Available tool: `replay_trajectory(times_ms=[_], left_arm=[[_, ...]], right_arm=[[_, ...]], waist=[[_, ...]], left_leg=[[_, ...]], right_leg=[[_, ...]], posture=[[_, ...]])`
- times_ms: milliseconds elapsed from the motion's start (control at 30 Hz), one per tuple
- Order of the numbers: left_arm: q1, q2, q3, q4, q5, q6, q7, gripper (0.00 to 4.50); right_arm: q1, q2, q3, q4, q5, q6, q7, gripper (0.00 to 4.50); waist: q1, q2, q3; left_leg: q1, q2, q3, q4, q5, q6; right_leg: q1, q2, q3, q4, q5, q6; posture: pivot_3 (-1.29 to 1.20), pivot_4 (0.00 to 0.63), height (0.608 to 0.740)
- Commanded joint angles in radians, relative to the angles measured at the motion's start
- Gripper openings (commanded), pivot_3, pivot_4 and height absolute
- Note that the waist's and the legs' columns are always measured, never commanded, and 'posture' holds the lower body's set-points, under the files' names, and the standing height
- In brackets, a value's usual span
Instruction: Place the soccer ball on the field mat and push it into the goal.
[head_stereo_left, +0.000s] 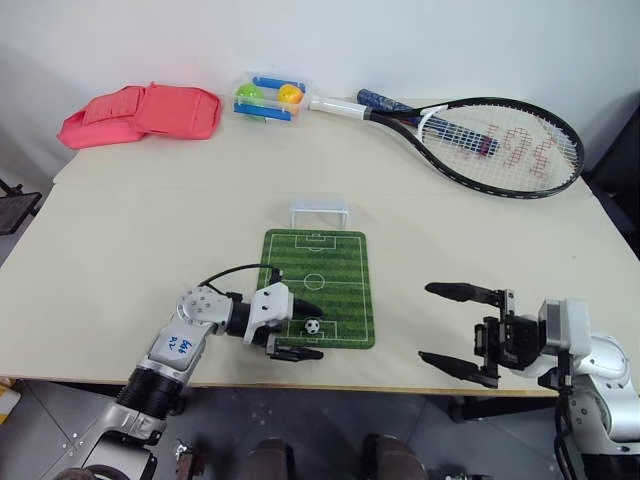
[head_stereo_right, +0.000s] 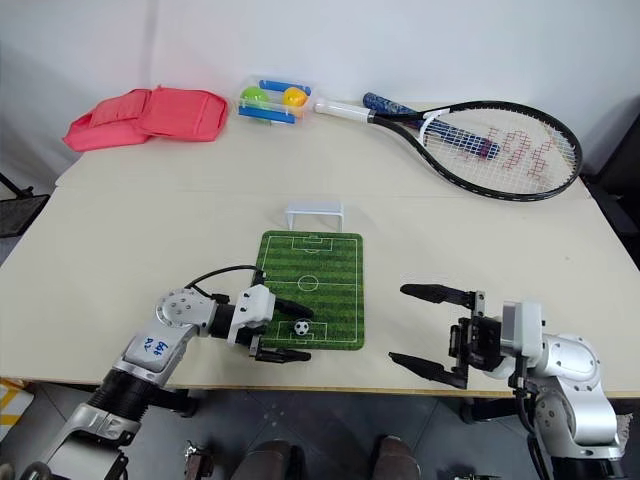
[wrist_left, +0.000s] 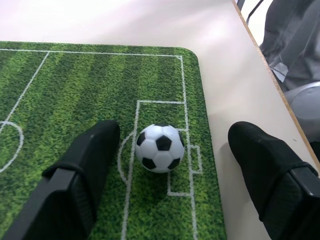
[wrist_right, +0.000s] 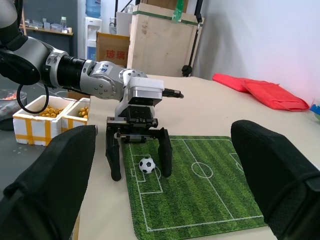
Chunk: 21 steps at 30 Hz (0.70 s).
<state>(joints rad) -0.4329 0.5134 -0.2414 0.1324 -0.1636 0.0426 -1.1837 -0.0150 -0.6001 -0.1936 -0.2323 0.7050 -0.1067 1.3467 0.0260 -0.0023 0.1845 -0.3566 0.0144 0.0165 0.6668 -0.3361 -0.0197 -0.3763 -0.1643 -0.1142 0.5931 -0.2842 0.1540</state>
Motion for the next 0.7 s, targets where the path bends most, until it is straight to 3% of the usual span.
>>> replay_trajectory(times_ms=[33,233,333,433,567,700], left_arm=[[-0.013,-0.011,0.037,-0.021,-0.056,-0.021,-0.014,4.04],[-0.001,-0.013,0.129,-0.097,-0.202,0.014,-0.043,4.04],[0.038,0.038,0.242,-0.198,-0.354,0.077,-0.081,4.04],[0.085,0.113,0.308,-0.250,-0.388,0.112,-0.092,4.04],[0.198,0.212,0.353,-0.275,-0.375,0.087,-0.150,3.15],[0.355,0.225,0.363,-0.270,-0.359,0.044,-0.173,1.85]], right_arm=[[-0.004,0.006,0.001,-0.016,0.008,0.000,-0.001,4.50],[0.003,0.003,0.001,-0.002,0.011,-0.004,0.012,4.50],[0.006,-0.004,-0.009,0.018,0.019,-0.007,0.032,4.50],[-0.006,-0.005,-0.021,0.053,0.019,-0.022,0.055,4.50],[-0.040,0.002,-0.026,0.108,0.009,-0.053,0.086,4.50],[-0.070,0.013,-0.020,0.183,-0.010,-0.101,0.133,4.50]], waist=[[0.000,0.000,0.000],[-0.001,0.000,0.000],[-0.002,0.000,0.000],[-0.007,0.000,0.000],[-0.008,0.001,0.000],[-0.004,0.002,0.001]], left_leg=[[0.000,0.000,0.000,0.000,0.000,0.000],[0.000,0.000,0.000,0.000,0.000,0.000],[0.000,0.000,0.000,0.000,0.000,0.000],[0.000,0.001,0.000,-0.001,0.000,0.000],[0.001,0.000,0.000,-0.001,0.000,0.000],[0.000,0.001,0.000,-0.001,-0.001,0.000]], right_leg=[[0.000,0.000,0.000,0.000,0.000,0.000],[0.000,0.000,0.000,0.000,0.000,0.000],[0.000,0.000,0.000,0.000,0.000,0.000],[0.000,0.000,0.000,0.000,0.000,0.000],[0.000,0.000,0.000,-0.001,0.000,0.000],[0.000,0.000,0.000,-0.001,0.000,0.000]], posture=[[0.00,0.150,0.740],[0.00,0.150,0.740],[0.00,0.150,0.740],[0.00,0.150,0.740],[0.00,0.150,0.740],[0.00,0.150,0.740]])
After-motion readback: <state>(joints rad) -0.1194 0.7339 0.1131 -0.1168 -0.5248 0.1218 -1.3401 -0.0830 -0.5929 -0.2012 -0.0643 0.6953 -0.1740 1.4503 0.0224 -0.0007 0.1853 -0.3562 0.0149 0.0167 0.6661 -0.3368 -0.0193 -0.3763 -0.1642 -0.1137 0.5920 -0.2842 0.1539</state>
